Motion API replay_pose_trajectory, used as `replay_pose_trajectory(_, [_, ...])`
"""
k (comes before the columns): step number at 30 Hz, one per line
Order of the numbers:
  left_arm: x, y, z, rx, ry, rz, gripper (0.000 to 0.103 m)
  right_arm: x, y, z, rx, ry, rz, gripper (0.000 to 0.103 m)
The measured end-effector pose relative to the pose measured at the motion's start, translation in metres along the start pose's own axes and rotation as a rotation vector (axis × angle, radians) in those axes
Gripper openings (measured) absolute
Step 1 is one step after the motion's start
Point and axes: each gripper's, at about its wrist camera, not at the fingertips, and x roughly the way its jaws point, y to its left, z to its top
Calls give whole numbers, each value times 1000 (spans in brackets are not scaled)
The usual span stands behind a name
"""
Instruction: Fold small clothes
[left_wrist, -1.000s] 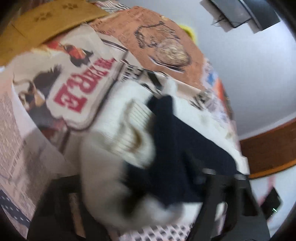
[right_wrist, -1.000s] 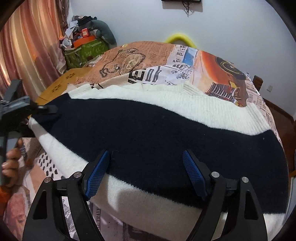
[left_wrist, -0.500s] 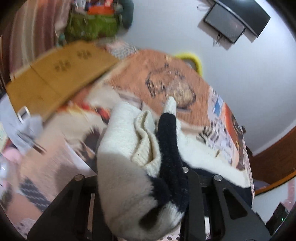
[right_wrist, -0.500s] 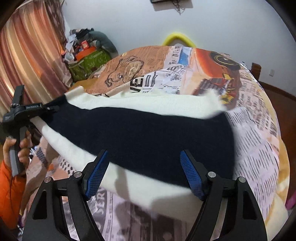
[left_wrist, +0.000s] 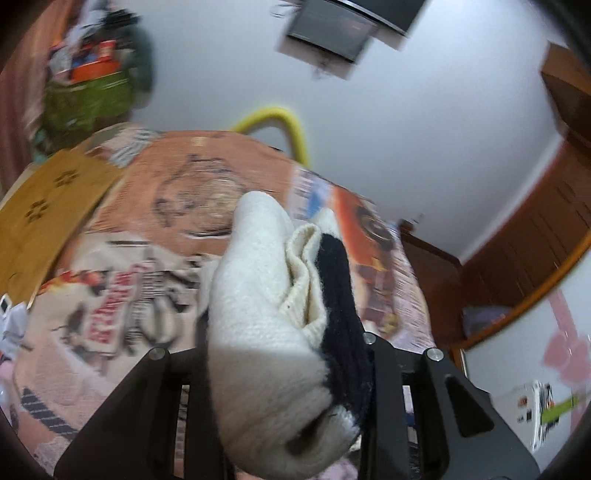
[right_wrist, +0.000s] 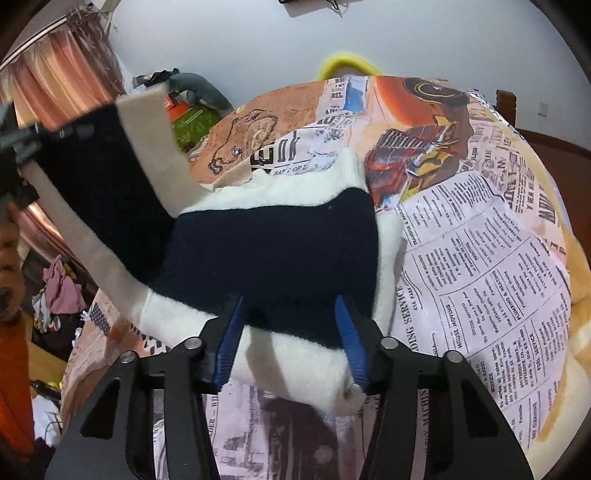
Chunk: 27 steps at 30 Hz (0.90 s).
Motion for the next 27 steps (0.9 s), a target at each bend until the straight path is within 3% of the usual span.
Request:
replay_pose_trajectory(5, [28,-63,-19,88,60,-70,29,-4,-5,2,21,-9,28,41])
replay_pose_trajectory(9, [55,-91,-39,135,128,-75,29,-7,-7,1,24,-21,41,41])
replay_pose_trajectory(14, [84,-105,-68,180,233,-63,29,-24,-10,-1,27,-57,46,41])
replay_pose_trajectory(18, [91,-113,-90,251,264,-47,32,-37,-13,-4,-15,-77,-29,41])
replay_pose_trajectory(23, [88,-116,-108,323,298,-27,47,-49,-22,-13,-12,-80,-60,41])
replay_pose_trajectory(25, [80,-119,-111,335,308,-84,66,-53,-23,-16,-16,-85,-79,41])
replay_pose_trajectory(27, [71,-120,-113,322,318,-154,75,-58,-26,-17,-5,-90,-87,41])
